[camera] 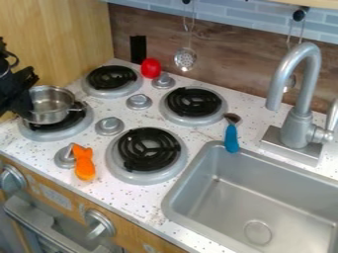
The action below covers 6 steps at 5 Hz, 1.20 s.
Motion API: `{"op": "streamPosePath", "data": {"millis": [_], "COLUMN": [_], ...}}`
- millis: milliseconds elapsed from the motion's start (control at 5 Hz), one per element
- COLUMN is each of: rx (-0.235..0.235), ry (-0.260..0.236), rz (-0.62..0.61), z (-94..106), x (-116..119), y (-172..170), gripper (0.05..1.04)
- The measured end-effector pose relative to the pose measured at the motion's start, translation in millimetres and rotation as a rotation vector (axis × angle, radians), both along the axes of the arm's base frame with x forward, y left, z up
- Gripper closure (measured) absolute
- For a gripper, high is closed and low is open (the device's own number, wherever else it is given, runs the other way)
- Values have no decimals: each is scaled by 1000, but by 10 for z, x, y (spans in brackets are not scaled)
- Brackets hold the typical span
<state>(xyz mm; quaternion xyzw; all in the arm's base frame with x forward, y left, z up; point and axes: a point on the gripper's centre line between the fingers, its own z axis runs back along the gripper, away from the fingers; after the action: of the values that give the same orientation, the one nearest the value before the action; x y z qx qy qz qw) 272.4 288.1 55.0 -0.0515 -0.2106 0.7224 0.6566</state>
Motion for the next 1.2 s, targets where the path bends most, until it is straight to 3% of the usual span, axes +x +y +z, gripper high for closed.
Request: {"op": "streamPosePath", "data": {"millis": [200, 400, 800, 1000, 1200], "rx": [-2, -22, -32, -36, -35], "ry": [2, 14, 12, 19, 28], "rz": [7, 27, 24, 9, -28], "z": [-4, -28, -51, -56, 147], "x": [3, -20, -17, -18, -19], "y": [10, -6, -15, -31, -106], "gripper": [983, 805, 207, 71, 75]}}
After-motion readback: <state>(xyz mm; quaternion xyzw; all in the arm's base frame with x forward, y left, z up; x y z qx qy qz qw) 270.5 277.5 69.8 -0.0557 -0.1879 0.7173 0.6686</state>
